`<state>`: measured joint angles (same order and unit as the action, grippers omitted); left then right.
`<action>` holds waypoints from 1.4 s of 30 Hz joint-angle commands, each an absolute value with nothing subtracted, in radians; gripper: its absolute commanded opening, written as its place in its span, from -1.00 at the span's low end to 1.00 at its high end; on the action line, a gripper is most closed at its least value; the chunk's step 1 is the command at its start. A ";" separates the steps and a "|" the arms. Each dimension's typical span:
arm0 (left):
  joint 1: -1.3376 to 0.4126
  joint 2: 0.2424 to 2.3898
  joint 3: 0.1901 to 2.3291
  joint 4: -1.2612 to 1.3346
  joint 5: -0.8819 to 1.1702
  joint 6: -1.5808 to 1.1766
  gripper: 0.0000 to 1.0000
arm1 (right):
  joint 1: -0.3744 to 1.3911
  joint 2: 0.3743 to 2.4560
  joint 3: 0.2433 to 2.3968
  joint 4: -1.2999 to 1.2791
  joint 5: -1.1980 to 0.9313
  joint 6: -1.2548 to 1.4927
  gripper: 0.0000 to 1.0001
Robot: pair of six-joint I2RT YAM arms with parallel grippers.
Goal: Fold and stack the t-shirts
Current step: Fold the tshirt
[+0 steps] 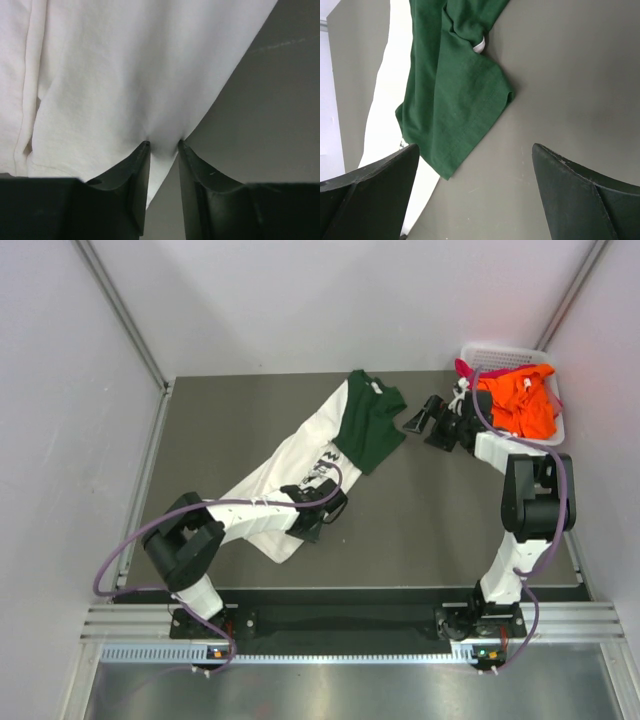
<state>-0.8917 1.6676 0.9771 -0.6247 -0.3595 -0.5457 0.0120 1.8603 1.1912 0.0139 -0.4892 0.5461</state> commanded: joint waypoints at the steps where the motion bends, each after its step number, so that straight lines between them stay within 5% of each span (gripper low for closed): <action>1: -0.894 1.689 1.014 -0.649 -0.368 -0.532 -0.34 | 0.008 1.848 1.187 0.063 -0.506 0.546 0.89; 6: -0.894 1.704 0.991 -0.583 -0.217 -0.525 -1.00 | 0.008 1.833 1.181 0.048 -0.480 0.540 0.90; 13: -0.946 1.804 1.101 -0.508 -0.040 -0.572 -1.00 | -0.038 1.773 1.151 0.019 -0.433 0.540 0.90; 21: -1.143 2.115 1.630 -0.506 0.080 -0.722 -1.00 | -0.060 1.626 1.094 -0.119 -0.304 0.517 1.00; 22: -1.166 2.138 1.741 -0.526 0.077 -0.730 -0.87 | -0.061 1.603 1.076 -0.139 -0.278 0.505 0.99; 23: -1.172 2.154 1.782 -0.547 0.074 -0.736 -0.28 | -0.061 1.579 1.063 -0.164 -0.247 0.496 1.00; 26: -1.174 2.123 1.783 -0.545 0.040 -0.726 0.59 | -0.064 1.470 1.016 -0.254 -0.114 0.489 0.99; 32: -1.135 1.844 1.527 -0.493 0.020 -0.716 0.63 | -0.067 1.261 0.879 -0.308 -0.066 0.471 0.99; 42: -0.932 1.378 1.093 -0.468 0.047 -0.744 0.60 | -0.066 1.215 0.755 -0.238 -0.345 0.414 0.83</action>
